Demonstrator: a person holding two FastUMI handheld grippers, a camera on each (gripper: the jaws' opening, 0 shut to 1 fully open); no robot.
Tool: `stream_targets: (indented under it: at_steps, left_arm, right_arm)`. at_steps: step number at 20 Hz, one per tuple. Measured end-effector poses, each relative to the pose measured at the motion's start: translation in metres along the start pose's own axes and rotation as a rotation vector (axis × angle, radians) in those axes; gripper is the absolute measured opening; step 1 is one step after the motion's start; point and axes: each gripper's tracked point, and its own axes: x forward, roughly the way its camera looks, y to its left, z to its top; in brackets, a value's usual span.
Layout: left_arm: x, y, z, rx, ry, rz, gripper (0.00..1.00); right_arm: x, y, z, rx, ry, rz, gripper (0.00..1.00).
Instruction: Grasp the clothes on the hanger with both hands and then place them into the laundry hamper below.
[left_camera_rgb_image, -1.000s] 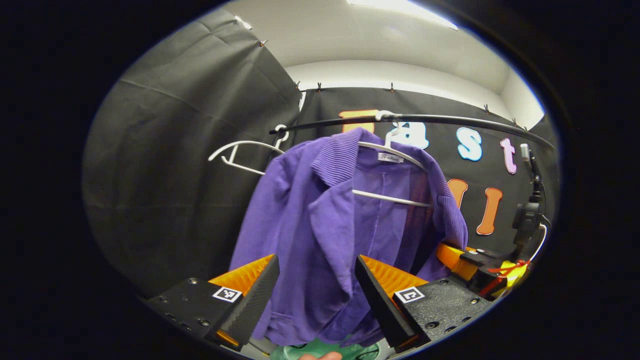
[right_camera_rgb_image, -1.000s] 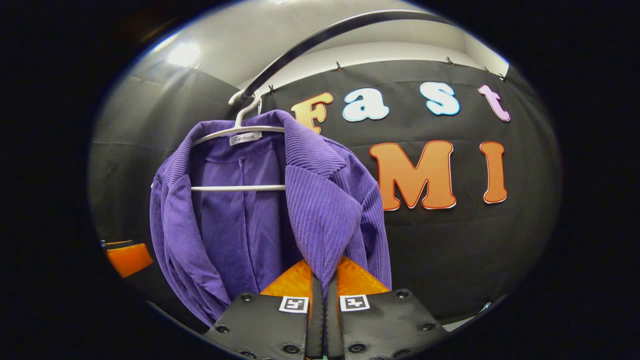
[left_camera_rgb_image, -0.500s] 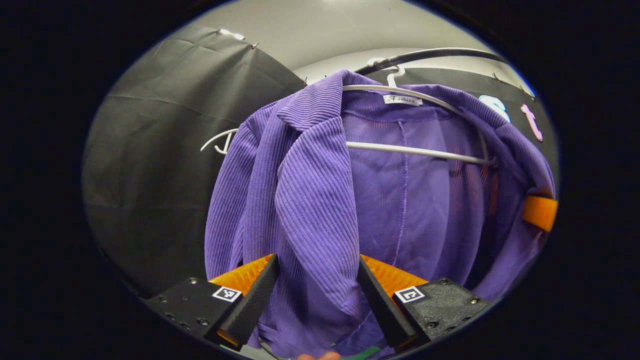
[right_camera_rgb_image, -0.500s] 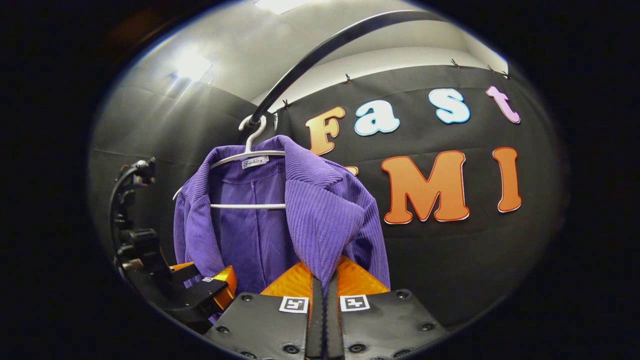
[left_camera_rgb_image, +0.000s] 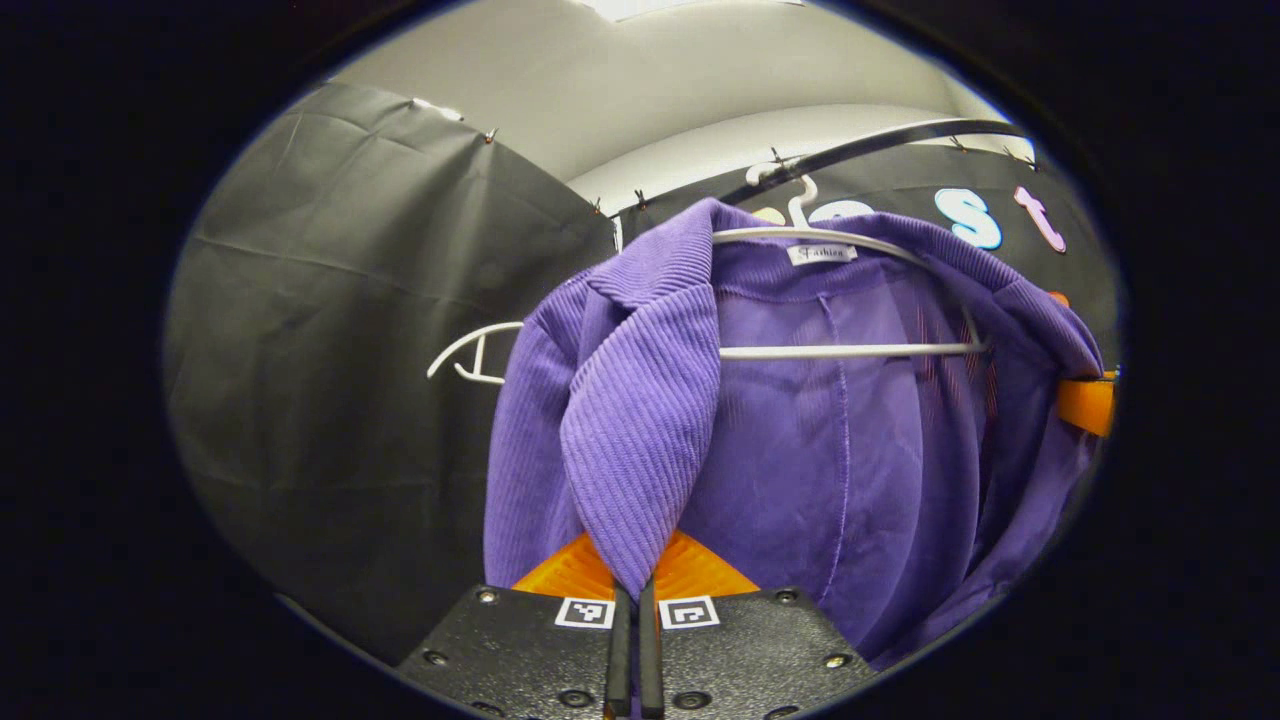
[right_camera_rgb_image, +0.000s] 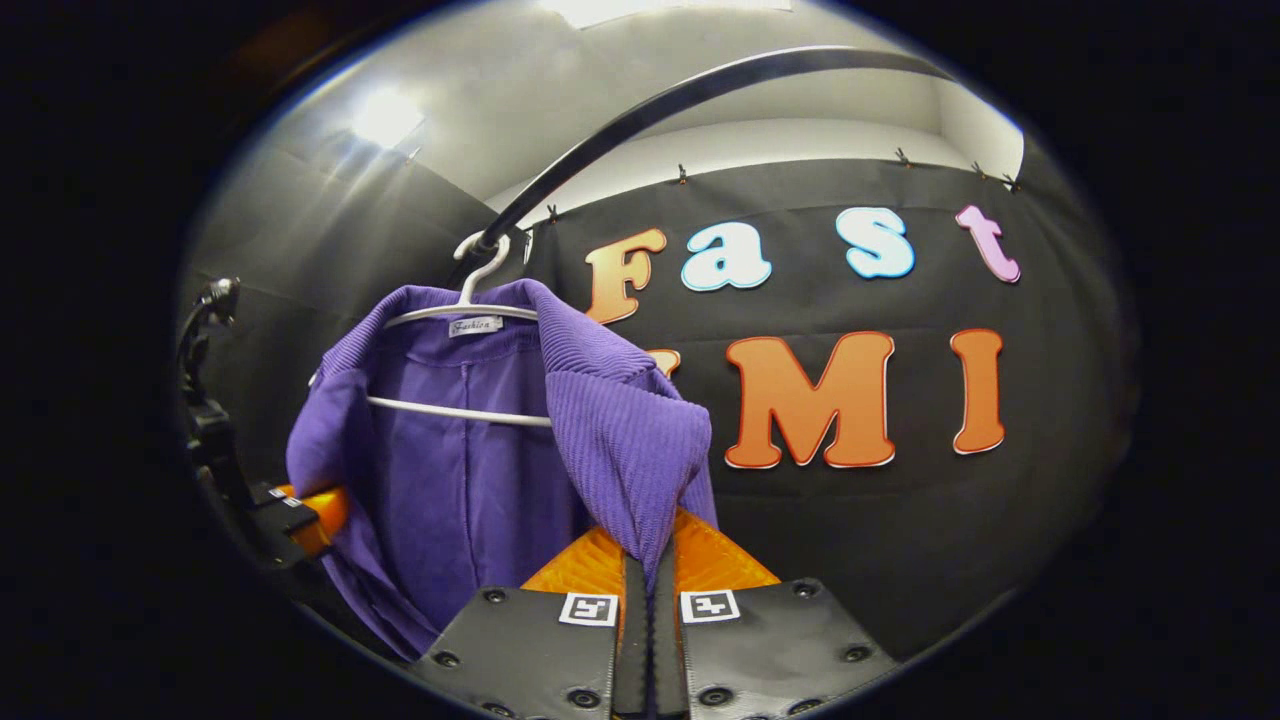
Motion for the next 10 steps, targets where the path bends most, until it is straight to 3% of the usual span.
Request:
stream_targets:
  at_steps: [3, 5, 6, 7, 10]
  left_arm:
    - [-0.004, 0.031, 0.041, 0.035, -0.078, 0.073, 0.03]
    - [-0.002, 0.052, 0.066, 0.032, -0.117, 0.121, 0.01]
    - [0.001, 0.063, 0.076, 0.037, -0.131, 0.147, 0.05]
    - [0.006, 0.077, 0.087, 0.042, -0.145, 0.178, 0.01]
    - [0.020, 0.110, 0.117, 0.021, -0.208, 0.244, 0.01]
  right_arm:
    - [-0.005, -0.007, 0.016, -0.012, -0.047, -0.051, 0.10]
    - [-0.009, -0.022, 0.028, -0.071, -0.082, -0.127, 0.10]
    - [-0.009, -0.027, 0.035, -0.097, -0.103, -0.166, 0.10]
    - [-0.009, -0.034, 0.038, -0.113, -0.111, -0.205, 0.09]
    - [-0.006, -0.054, 0.047, -0.111, -0.131, -0.305, 0.09]
